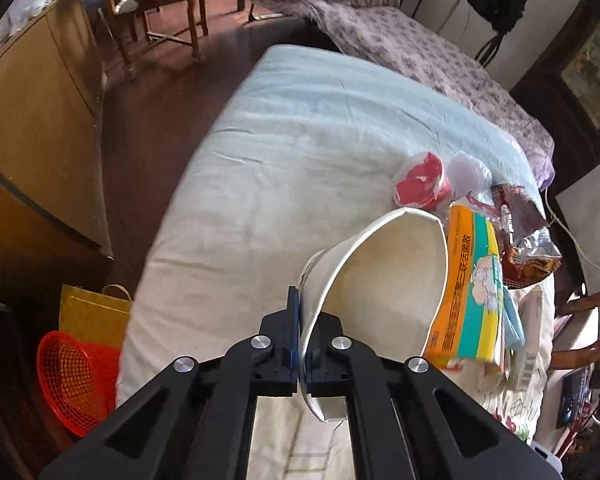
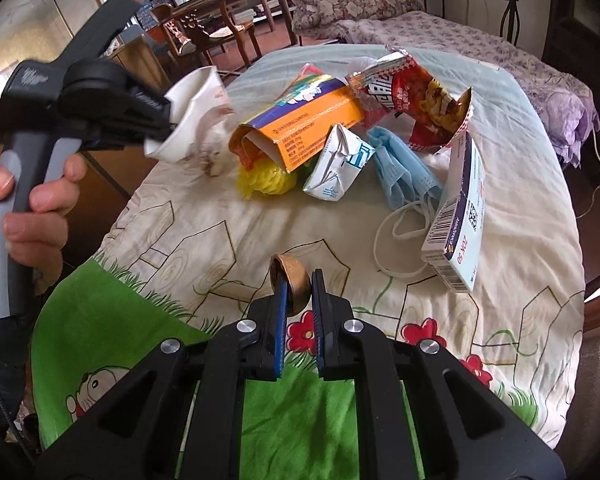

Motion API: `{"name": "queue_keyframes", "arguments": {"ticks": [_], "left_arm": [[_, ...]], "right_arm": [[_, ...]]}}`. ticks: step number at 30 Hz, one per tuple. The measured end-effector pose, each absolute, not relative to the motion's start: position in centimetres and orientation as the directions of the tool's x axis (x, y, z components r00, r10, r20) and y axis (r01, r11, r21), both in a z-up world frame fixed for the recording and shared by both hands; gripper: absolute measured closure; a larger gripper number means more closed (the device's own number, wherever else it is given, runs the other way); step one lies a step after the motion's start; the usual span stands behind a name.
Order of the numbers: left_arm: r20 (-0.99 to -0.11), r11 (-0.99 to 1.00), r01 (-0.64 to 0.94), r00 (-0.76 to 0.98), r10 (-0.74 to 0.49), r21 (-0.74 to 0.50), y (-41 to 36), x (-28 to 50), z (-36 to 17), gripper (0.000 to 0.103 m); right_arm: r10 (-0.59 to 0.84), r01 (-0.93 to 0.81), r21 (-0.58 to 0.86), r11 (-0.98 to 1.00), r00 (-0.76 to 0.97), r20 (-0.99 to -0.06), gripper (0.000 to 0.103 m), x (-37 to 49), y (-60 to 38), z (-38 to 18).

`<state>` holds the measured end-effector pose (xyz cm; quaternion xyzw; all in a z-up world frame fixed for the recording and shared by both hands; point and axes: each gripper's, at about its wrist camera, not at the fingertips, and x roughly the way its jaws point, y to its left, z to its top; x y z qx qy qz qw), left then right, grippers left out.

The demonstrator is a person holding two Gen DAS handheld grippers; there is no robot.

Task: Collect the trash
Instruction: 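Carry the cup and nut shell to the red basket and release both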

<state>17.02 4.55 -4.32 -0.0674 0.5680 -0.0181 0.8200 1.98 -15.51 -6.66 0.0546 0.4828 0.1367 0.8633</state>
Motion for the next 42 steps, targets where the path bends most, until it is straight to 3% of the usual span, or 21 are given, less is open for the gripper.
{"name": "queue_keyframes", "arguments": {"ticks": [14, 23, 32, 42], "left_arm": [[-0.860, 0.977, -0.064, 0.488, -0.149, -0.206, 11.0, 8.0, 1.6, 0.100], [-0.846, 0.961, -0.200, 0.530, -0.059, -0.192, 20.4, 0.9, 2.7, 0.100], [-0.879, 0.902, -0.408, 0.471, 0.073, -0.144, 31.6, -6.1, 0.1, 0.100], [-0.952, 0.770, -0.617, 0.304, 0.044, -0.162, 42.9, -9.0, -8.6, 0.100]], "right_arm": [[0.288, -0.251, 0.174, 0.952, 0.546, -0.787, 0.090, -0.1, -13.2, -2.6], [0.403, -0.486, 0.124, 0.865, 0.527, -0.748, 0.090, -1.7, -5.2, 3.3], [0.539, -0.726, 0.163, 0.668, 0.321, -0.779, 0.090, -3.6, 8.0, 3.8], [0.488, -0.747, 0.233, 0.623, 0.139, -0.862, 0.090, -1.8, 22.0, -1.8]]}}
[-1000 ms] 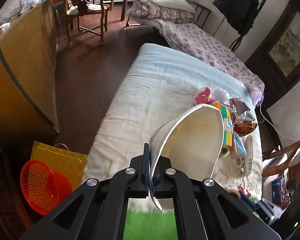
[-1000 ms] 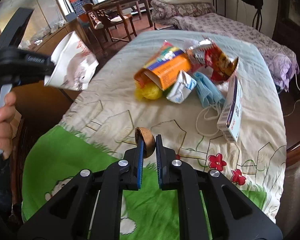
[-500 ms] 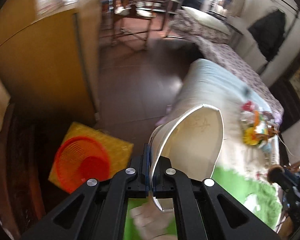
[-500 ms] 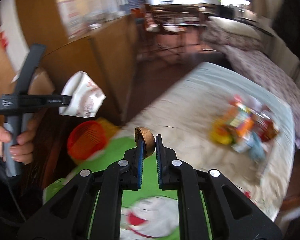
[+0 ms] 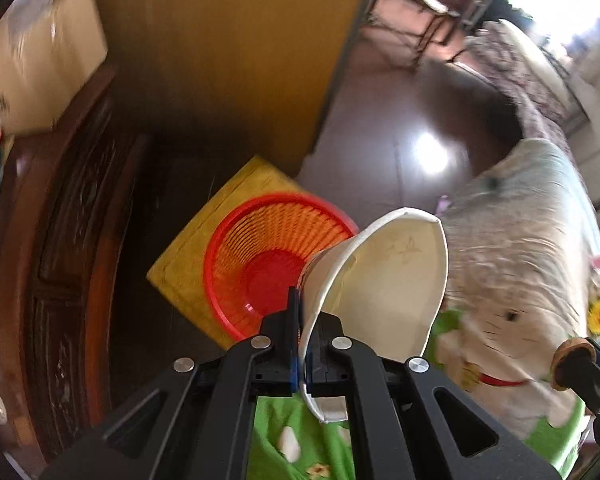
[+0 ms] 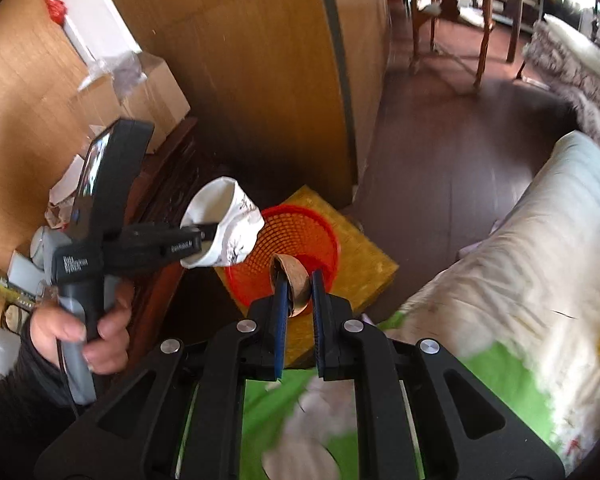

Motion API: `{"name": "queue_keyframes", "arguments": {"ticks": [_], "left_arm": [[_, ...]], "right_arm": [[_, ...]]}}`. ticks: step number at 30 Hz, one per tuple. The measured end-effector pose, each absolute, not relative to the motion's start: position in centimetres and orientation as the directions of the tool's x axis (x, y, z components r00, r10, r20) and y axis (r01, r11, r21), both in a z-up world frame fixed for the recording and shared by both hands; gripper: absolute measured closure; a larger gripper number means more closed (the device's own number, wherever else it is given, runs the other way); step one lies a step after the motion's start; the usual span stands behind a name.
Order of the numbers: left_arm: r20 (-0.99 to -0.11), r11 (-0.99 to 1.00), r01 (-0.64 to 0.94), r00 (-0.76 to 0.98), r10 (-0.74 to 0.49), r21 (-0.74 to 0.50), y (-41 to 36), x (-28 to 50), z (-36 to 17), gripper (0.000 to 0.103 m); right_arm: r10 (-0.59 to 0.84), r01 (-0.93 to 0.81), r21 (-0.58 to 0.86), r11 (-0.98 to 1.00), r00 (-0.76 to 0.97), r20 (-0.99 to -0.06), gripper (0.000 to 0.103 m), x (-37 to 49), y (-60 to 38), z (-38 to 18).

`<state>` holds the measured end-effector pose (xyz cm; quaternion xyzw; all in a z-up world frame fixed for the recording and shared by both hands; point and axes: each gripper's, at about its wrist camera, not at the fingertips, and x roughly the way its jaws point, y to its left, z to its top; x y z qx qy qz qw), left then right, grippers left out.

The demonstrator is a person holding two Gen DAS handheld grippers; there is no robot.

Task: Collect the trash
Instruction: 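Carry the cup and nut shell to the red basket and release both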

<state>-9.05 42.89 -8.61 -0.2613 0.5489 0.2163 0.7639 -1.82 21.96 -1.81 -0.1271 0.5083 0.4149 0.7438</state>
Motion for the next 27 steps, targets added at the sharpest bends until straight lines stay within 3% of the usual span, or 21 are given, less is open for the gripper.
{"name": "queue_keyframes", "arguments": {"ticks": [5, 16, 19, 20, 21, 22, 23, 25, 27], "left_arm": [[-0.972, 0.724, -0.673, 0.236, 0.016, -0.151, 47.2, -9.1, -12.9, 0.100], [-0.984, 0.690, -0.708, 0.173, -0.036, -0.150, 48.4, -7.1, -18.1, 0.100], [-0.986, 0.683, -0.715, 0.162, -0.045, -0.149, 48.8, -7.0, -19.1, 0.099], [-0.986, 0.679, -0.719, 0.163, -0.048, -0.152, 48.7, -7.0, -19.1, 0.099], [-0.985, 0.677, -0.720, 0.164, -0.052, -0.156, 48.8, -7.0, -19.3, 0.099], [-0.984, 0.679, -0.717, 0.167, -0.055, -0.159, 48.7, -7.0, -19.3, 0.096], [-0.986, 0.689, -0.710, 0.163, -0.046, -0.149, 48.5, -7.0, -19.2, 0.094], [-0.987, 0.693, -0.708, 0.159, -0.034, -0.138, 48.4, -7.0, -19.2, 0.069], [-0.985, 0.686, -0.714, 0.168, -0.025, -0.139, 48.4, -7.1, -18.7, 0.064]], "right_arm": [[0.413, -0.689, 0.270, 0.672, 0.046, -0.910, 0.090, 0.1, 26.3, -6.1], [0.360, -0.613, 0.360, 0.703, -0.129, -0.924, 0.090, 2.6, 31.7, -13.8], [0.353, -0.614, 0.376, 0.694, -0.165, -0.921, 0.082, 2.5, 32.5, -14.9], [0.348, -0.615, 0.368, 0.697, -0.158, -0.924, 0.069, 2.6, 32.8, -15.1], [0.349, -0.614, 0.364, 0.700, -0.149, -0.925, 0.062, 2.6, 32.7, -15.1], [0.359, -0.612, 0.364, 0.702, -0.136, -0.923, 0.055, 2.7, 32.4, -14.7], [0.365, -0.611, 0.367, 0.701, -0.134, -0.921, 0.055, 2.8, 32.5, -14.8], [0.375, -0.603, 0.374, 0.705, -0.130, -0.918, 0.055, 3.0, 32.3, -14.5], [0.381, -0.587, 0.378, 0.717, -0.125, -0.916, 0.055, 3.4, 31.9, -14.1]]}}
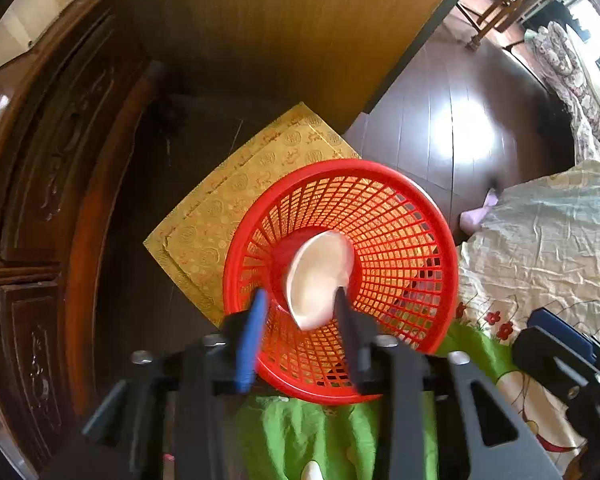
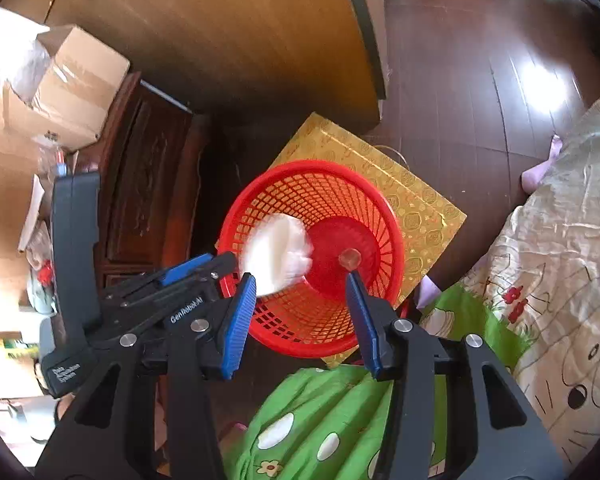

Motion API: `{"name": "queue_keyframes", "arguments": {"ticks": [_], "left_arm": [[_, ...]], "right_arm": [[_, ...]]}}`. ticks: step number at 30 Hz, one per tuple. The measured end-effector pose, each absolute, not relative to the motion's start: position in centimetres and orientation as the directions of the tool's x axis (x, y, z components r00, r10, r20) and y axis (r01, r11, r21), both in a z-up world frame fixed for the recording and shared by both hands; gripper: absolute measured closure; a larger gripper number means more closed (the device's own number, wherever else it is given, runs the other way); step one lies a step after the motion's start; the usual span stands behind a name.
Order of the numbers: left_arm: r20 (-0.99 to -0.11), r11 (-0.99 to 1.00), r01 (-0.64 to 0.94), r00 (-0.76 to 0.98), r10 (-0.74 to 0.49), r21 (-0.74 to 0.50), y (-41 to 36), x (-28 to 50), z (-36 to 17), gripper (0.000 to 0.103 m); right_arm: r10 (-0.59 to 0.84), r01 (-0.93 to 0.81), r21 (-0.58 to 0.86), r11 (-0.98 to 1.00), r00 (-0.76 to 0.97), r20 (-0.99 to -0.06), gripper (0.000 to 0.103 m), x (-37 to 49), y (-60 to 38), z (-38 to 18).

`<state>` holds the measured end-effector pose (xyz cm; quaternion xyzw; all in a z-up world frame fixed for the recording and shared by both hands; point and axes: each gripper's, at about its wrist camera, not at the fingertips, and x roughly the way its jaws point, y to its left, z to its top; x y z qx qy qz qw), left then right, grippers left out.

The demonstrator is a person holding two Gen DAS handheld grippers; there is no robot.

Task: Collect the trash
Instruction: 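Carry the cup and nut shell to the red basket and release both, then move both open tools back over the trash on the quilt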

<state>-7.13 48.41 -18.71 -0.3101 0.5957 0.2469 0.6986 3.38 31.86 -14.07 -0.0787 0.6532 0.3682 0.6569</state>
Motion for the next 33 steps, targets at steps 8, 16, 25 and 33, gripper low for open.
{"name": "queue_keyframes", "arguments": {"ticks": [8, 16, 25, 33], "left_arm": [[-0.974, 0.737, -0.663, 0.224, 0.029, -0.131, 45.9, -6.7, -14.7, 0.054], [-0.951, 0.821, -0.555, 0.305, 0.047, -0.137, 40.2, -5.0, -9.8, 0.042], [-0.893, 0.924, -0.358, 0.449, 0.042, -0.137, 30.4, -2.0, -5.2, 0.043], [-0.885, 0.965, -0.218, 0.465, -0.028, -0.145, 21.0, 2.1, -2.9, 0.041]], "right_arm": [[0.448, -0.606, 0.369, 0.705, -0.024, -0.894, 0.043, 4.0, 26.3, -7.7], [0.503, -0.622, 0.303, 0.722, 0.172, -0.847, 0.032, 2.9, 17.2, -2.0], [0.462, -0.525, 0.218, 0.823, 0.396, -0.793, 0.023, 1.8, 5.8, -0.3], [0.348, -0.333, 0.188, 0.924, 0.528, -0.775, 0.020, 2.4, -4.3, -0.9]]}}
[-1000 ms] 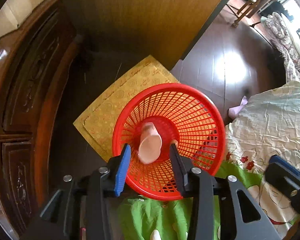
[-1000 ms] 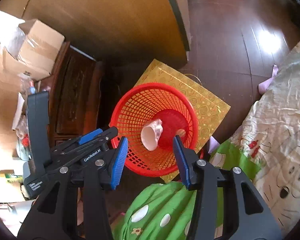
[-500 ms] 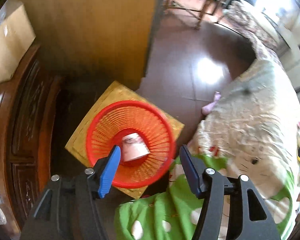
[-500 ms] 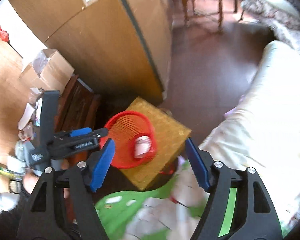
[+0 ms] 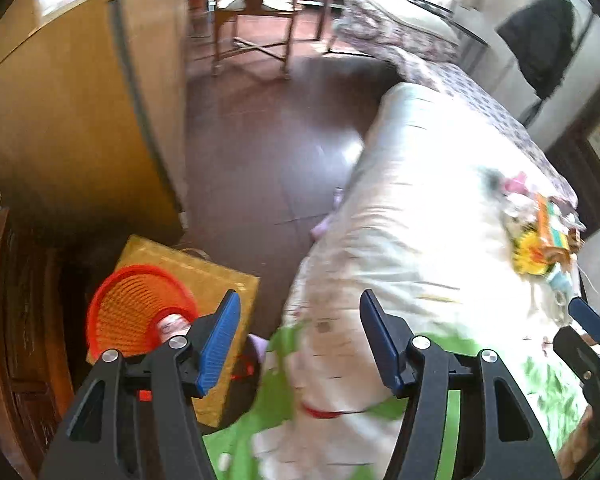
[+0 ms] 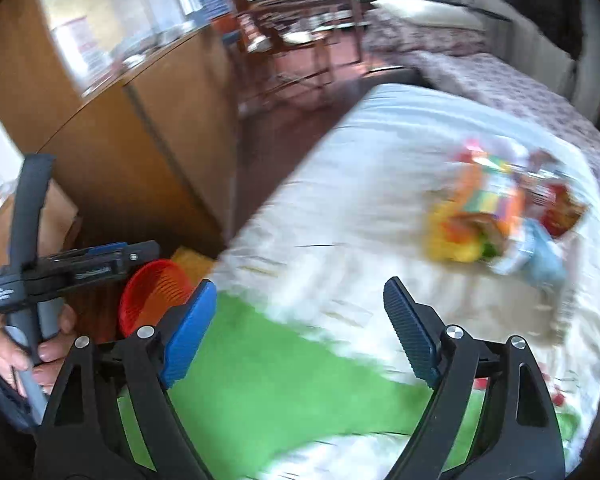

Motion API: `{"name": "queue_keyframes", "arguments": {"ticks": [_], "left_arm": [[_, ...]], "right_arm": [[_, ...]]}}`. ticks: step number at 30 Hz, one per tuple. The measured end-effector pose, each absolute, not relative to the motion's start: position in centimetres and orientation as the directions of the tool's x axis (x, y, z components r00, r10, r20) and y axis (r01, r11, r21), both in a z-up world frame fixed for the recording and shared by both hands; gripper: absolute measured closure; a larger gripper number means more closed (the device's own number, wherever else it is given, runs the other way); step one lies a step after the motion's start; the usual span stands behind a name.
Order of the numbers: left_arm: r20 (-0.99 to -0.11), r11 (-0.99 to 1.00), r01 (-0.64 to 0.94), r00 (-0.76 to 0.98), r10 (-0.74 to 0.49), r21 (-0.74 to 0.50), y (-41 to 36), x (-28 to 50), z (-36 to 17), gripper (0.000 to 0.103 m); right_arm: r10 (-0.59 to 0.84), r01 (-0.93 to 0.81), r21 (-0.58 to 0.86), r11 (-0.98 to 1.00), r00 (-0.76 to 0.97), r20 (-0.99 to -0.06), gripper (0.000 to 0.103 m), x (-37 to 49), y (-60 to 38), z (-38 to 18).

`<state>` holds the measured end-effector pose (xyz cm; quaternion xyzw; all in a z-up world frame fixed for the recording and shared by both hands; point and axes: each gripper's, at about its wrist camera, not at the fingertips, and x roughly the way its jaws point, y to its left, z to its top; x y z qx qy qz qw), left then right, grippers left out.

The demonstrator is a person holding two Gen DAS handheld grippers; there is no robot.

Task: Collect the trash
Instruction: 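Move both open tools back over the trash on the quilt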

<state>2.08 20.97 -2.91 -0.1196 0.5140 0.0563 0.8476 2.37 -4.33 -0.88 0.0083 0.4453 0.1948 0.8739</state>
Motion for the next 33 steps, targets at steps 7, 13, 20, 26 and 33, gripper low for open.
{"name": "queue_keyframes", "arguments": {"ticks": [7, 13, 20, 26, 33], "left_arm": [[-0.880, 0.990, -0.079, 0.471, -0.064, -0.115, 12.6, 4.5, -2.2, 0.035], [-0.882, 0.995, 0.041, 0.461, -0.099, -0.091, 6.2, 6.6, -2.6, 0.033], [-0.889, 0.990, 0.126, 0.443, -0.116, -0.066, 1.7, 9.0, -3.6, 0.033], [-0.889, 0.986, 0.153, 0.439, -0.130, -0.068, -0.1, 10.8, -3.8, 0.033], [-0.892, 0.982, 0.177, 0.429, -0.143, -0.072, -1.1, 11.9, -4.6, 0.032]], "right_arm": [[0.240, -0.131, 0.202, 0.971, 0.604, -0.760, 0.020, 2.4, -13.6, -1.4], [0.147, 0.053, 0.228, 0.972, 0.622, -0.769, 0.020, 3.2, -20.4, -2.5], [0.112, 0.197, 0.276, 0.941, 0.590, -0.800, 0.023, 6.6, -24.1, -4.9], [0.133, 0.223, 0.290, 0.931, 0.531, -0.837, 0.033, 8.9, -24.9, -8.1], [0.162, 0.249, 0.307, 0.919, 0.469, -0.868, 0.059, 9.4, -25.6, -10.3]]}}
